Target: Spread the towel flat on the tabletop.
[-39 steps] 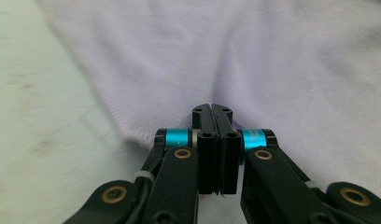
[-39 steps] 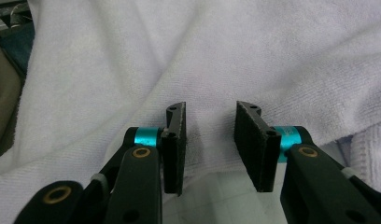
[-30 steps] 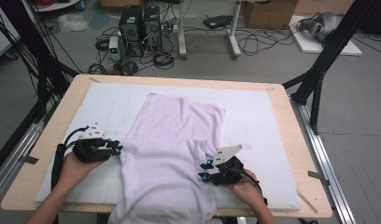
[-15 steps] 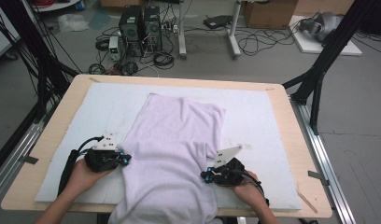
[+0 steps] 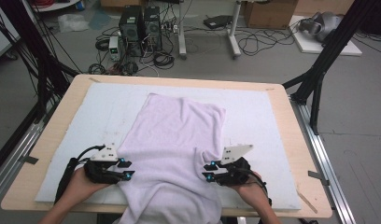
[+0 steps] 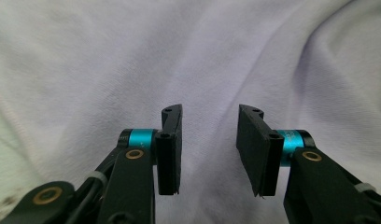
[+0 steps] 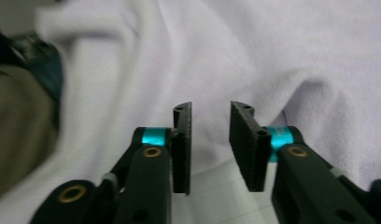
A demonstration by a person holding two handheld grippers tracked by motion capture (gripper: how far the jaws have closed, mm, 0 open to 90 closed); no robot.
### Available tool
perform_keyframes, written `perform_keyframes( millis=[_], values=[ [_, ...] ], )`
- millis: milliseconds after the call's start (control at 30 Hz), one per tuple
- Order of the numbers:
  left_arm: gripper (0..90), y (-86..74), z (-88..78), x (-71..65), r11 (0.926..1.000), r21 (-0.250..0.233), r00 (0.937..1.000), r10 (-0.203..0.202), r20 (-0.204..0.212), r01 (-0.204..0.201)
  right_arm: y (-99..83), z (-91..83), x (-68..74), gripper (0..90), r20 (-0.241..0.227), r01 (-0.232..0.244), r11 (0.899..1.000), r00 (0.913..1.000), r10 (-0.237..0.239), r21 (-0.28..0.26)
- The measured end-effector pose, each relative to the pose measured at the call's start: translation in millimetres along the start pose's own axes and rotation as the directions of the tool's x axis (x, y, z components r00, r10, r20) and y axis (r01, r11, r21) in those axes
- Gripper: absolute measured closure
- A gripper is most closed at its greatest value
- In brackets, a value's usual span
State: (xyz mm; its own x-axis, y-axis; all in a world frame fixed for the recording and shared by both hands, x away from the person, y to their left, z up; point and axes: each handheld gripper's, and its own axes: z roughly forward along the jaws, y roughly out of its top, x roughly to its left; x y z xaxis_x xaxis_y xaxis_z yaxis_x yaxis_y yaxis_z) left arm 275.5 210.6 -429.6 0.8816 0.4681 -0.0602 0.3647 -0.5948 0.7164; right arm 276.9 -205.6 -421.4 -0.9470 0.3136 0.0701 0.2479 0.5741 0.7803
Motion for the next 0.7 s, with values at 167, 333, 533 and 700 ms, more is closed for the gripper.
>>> perform_keyframes(
  millis=[167, 333, 533, 700],
  values=[
    [81.9, -1.5, 10.1, 0.3, 1.0, 0.005, 0.9995, 0.007, 0.029, -0.007, -0.1, 29.1, -0.6, 70.5, 0.005, 0.037, 0.994, 0.9993, -0.038, 0.1],
    [86.0, -1.7, 5.7, -4.7, 0.9997, 0.001, 0.9992, 0.026, 0.03, -0.026, 1.7, 26.1, 0.7, 85.8, -0.028, 0.034, 0.993, 0.9991, -0.031, 0.111],
    [86.0, -1.8, -17.3, -23.2, 0.9971, -0.055, 0.9965, 0.057, 0.062, -0.054, -11.8, -14.5, 19.4, 85.9, -0.048, 0.027, 0.996, 0.9986, -0.022, 0.09],
    [66.0, 4.6, -25.4, -26.7, 0.9946, -0.08, 0.9972, 0.069, 0.028, -0.067, -7.5, -38.2, 30.6, 76.6, -0.046, 0.026, 1.0, 0.9986, -0.026, -0.01]
  ],
)
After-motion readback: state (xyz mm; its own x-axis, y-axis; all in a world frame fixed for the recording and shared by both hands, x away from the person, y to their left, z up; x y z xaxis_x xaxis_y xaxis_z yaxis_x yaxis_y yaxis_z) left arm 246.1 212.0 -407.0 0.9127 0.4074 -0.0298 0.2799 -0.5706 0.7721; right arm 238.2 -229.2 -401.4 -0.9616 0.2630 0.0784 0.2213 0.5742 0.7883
